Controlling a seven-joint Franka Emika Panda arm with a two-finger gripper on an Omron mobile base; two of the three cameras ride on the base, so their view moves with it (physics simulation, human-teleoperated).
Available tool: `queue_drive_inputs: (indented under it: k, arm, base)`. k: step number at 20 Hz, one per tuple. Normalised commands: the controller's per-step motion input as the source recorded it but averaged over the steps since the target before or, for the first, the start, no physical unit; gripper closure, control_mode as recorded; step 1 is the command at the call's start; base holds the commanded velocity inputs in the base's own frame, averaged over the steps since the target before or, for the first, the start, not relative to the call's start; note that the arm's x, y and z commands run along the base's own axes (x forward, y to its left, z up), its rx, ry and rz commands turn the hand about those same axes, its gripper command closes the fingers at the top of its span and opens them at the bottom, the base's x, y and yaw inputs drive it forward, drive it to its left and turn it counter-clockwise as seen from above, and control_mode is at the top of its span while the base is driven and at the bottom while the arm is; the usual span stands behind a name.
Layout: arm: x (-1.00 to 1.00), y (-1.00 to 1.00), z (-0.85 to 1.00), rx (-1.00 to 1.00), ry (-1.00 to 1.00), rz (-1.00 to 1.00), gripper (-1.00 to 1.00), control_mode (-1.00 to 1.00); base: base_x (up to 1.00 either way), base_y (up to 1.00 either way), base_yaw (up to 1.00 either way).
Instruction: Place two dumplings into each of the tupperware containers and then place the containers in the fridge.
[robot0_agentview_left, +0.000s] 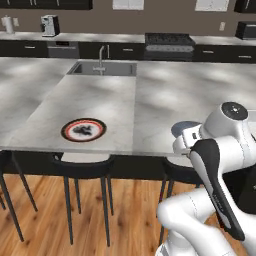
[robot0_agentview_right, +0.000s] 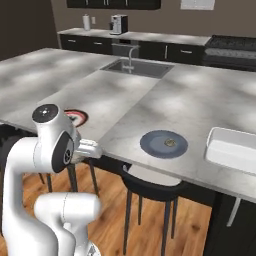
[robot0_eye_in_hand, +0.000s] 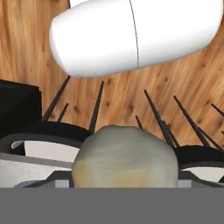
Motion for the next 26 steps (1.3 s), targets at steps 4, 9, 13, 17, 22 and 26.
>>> queue_drive_inputs:
  k: [4,9,13,17,22,26]
  arm:
    - [0.00,0.00,0.00,0.00,0.00,0.00,1.00,1.00]
    - [0.00,0.00,0.00,0.00,0.00,0.00,1.00,1.00]
    - [0.00,0.00,0.00,0.00,0.00,0.00,1.00,1.00]
    - [0.00,0.00,0.00,0.00,0.00,0.00,1.00,1.00]
    - [0.00,0.00,0.00,0.00,0.00,0.00,1.00,1.00]
    - [0.00,0.00,0.00,0.00,0.00,0.00,1.00,1.00]
  base:
    - [0.12,-0.68,-0.17]
    - [0.41,-0.51,-0.14]
    - [0.52,-0.57,-0.13]
    - [-0.08,-0.85,-0.11]
    - [0.00,-0.83,-0.15]
    - [0.26,-0.60,-0.15]
